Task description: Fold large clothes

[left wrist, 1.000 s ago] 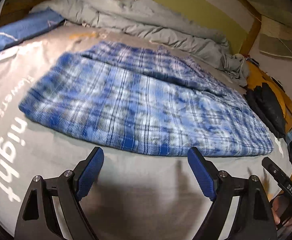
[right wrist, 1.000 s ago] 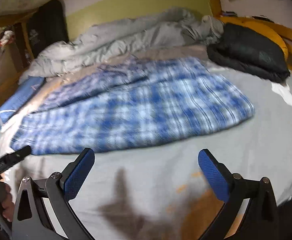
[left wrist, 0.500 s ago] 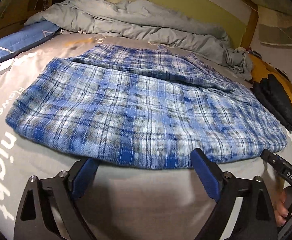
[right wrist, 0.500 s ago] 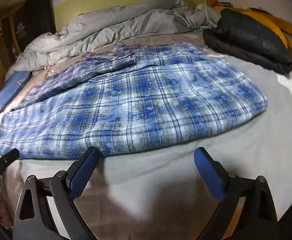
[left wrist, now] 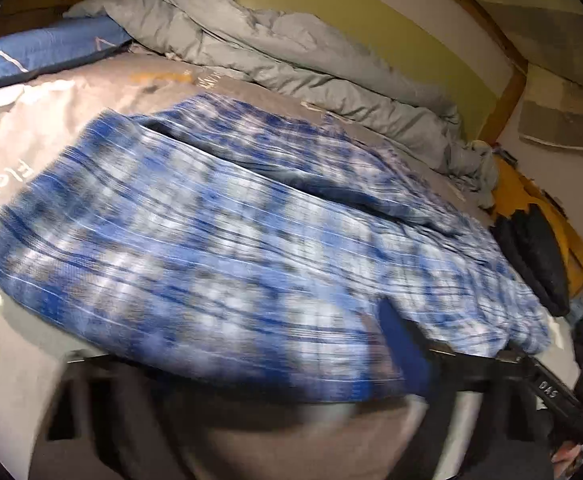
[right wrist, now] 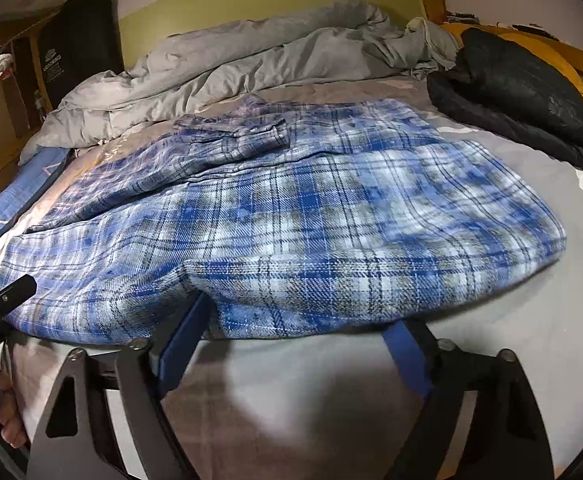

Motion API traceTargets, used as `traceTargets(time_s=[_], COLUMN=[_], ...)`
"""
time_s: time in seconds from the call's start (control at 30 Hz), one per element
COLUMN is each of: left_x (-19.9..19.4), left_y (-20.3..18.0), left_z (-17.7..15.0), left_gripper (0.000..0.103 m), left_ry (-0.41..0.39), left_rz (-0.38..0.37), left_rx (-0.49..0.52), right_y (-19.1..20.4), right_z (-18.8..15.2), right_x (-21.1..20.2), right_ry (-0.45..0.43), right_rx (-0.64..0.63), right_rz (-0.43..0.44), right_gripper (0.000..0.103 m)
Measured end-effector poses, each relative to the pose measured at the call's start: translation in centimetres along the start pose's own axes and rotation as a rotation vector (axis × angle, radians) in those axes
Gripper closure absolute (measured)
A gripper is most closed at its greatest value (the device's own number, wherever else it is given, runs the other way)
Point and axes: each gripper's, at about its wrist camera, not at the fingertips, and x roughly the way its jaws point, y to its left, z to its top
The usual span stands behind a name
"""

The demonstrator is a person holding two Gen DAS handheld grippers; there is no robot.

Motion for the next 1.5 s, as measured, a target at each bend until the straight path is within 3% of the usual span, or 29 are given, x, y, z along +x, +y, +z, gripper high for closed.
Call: traceTargets(time_s=[0.07, 0.17, 0.6, 0.73, 0.87, 0.97, 1.1, 1.2, 1.23, 1.27, 1.33, 1.4, 1.5], left_x=[-0.1, -0.1, -0.8, -2.1, -2.9, -2.6, -2.0, -1.1, -0.9, -0.7, -0.4, -0.3, -0.5], left_y=[1.3, 3.1, 2.9, 3.0, 3.8, 4.7, 4.3, 3.6, 3.2, 3.1, 2.9, 2.9, 3.1], left_z=[0.2, 0.6, 0.3, -0.3, -0.4, -0.1, 0.4, 0.9, 1.1, 1.2, 1.5, 1.6, 1.7], left_gripper=[0.054, 0.066, 0.067, 0.066, 0.066, 0.064, 0.062, 0.051, 0.042, 0.031, 0.021, 0.019, 0.019], left_ry=[-0.004, 0.003, 0.015, 0.023, 0.055, 0.065, 0.05, 0.033, 0.03, 0.029, 0.026, 0.019, 0.017], left_rz=[-0.013, -0.041, 0.005, 0.029, -0.001, -0.035, 0.003, 0.025, 0.015, -0.007, -0.042, -0.047, -0.067], left_rx=[-0.052, -0.12, -0.093, -0.093, -0.142, -0.197, -0.166, -0.12, -0.108, -0.109, -0.128, -0.143, -0.154], right_y=[0.2, 0.3, -1.0, -1.3, -2.1, -2.1, -2.9, -4.8, -5.9, -6.9, -7.7, -8.5, -10.7], right_z=[0.1, 0.2, 0.1, 0.2, 0.4, 0.4, 0.6, 0.9, 0.9, 1.0, 1.4, 1.7, 1.8], right_x=[0.2, 0.2, -0.3, -0.4, -0.5, -0.4, -0.6, -0.7, -0.7, -0.6, -0.9, -1.0, -1.2], right_ry=[-0.008, -0.007, 0.043, 0.05, 0.055, 0.059, 0.061, 0.042, 0.049, 0.061, 0.057, 0.05, 0.037], right_rx=[-0.017, -0.029, -0.003, 0.01, 0.04, 0.038, 0.072, 0.13, 0.172, 0.209, 0.222, 0.252, 0.39], right_rz=[-0.023, -0.038, -0.049, -0.05, -0.03, -0.033, -0.038, -0.173, -0.187, -0.165, -0.139, -0.111, -0.004], right_gripper=[0.029, 0.032, 0.028, 0.02, 0.019, 0.018, 0.017, 0.003, 0.003, 0.003, 0.003, 0.003, 0.002])
